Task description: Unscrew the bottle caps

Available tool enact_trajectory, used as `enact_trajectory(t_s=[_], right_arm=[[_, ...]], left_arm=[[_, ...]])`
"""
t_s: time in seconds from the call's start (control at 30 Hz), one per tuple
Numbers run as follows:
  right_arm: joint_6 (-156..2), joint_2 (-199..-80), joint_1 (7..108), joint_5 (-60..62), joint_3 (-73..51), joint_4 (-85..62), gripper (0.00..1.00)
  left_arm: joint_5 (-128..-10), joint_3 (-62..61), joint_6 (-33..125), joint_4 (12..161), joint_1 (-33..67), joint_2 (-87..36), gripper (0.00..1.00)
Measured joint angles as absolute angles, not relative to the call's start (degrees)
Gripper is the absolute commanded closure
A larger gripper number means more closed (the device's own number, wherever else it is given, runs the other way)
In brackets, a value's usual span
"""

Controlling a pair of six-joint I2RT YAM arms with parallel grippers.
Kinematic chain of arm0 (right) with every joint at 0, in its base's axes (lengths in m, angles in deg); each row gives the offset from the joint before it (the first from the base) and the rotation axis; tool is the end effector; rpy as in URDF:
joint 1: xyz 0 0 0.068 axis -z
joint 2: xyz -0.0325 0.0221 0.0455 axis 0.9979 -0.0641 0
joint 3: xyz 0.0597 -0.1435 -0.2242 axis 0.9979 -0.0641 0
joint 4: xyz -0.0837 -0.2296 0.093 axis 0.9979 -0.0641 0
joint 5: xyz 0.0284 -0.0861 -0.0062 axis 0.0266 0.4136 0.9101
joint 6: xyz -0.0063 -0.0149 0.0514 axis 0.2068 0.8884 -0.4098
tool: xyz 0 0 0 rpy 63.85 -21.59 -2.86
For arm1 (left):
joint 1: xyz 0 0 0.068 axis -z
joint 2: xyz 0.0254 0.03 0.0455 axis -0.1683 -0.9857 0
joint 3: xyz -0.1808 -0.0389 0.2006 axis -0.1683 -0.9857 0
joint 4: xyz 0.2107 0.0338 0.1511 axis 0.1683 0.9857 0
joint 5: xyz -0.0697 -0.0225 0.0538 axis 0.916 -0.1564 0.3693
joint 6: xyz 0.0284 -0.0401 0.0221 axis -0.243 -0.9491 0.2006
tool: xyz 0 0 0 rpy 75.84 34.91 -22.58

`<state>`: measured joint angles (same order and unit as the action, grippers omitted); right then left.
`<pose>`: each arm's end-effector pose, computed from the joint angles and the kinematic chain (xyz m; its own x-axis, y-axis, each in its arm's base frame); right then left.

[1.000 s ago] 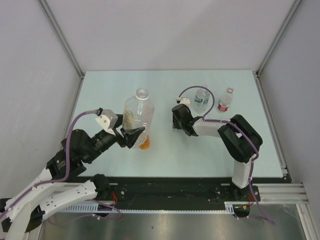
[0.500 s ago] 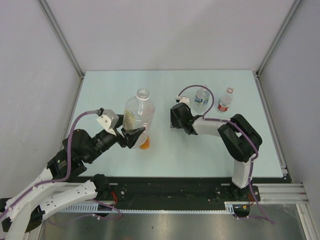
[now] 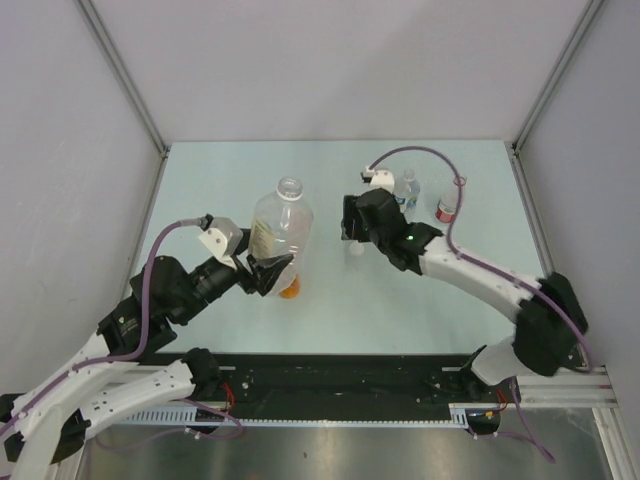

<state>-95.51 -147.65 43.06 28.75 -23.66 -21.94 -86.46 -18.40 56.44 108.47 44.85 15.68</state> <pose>0.2622 0.2300 0.2553 -0.5935 -0.0054 -0.8048 -0.2107 0.9662 0.1488 0.0733 -0.0934 0.4025 -0.0131 -0.0247 -0.9996 0.7145 0.6991 -0.0267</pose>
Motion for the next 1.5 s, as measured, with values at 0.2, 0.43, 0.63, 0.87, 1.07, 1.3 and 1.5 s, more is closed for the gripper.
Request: enact_trajectory(t_s=[0.2, 0.43, 0.63, 0.87, 1.07, 1.3, 1.5], right_arm=[[-93.4, -126.3, 39.4, 31.0, -15.6, -24.4, 0.22], [-93.0, -109.3, 42.3, 14.0, -15.1, -22.2, 0.12], [-94.6, -108.5, 43.7, 0.2, -15.2, -23.1, 0.11], [-94.8, -109.5, 43.8, -7.0, -15.8, -26.6, 0.11], [-93.9, -109.2, 43.0, -7.5, -15.8, -29.5, 0.12], [-92.6, -108.8, 41.5, -7.1, -15.8, -32.1, 0.23], [-92.3, -108.7, 40.9, -6.9, -15.8, -33.5, 0.34]], left_arm=[[-86.1, -18.6, 56.8, 106.5, 44.9, 12.8, 0.99], [-75.0, -20.0, 59.5, 103.9, 44.9, 8.2, 1.0], [-61.4, -19.9, 59.9, 103.3, 44.9, 2.0, 1.0], [-55.6, -19.2, 59.8, 103.4, 44.9, -0.3, 1.0], [-54.7, -18.5, 59.7, 103.3, 44.9, -0.3, 1.0], [-54.8, -18.5, 59.6, 103.3, 44.9, -0.6, 0.99], [-55.2, -18.5, 59.6, 103.3, 44.9, -1.1, 0.99]])
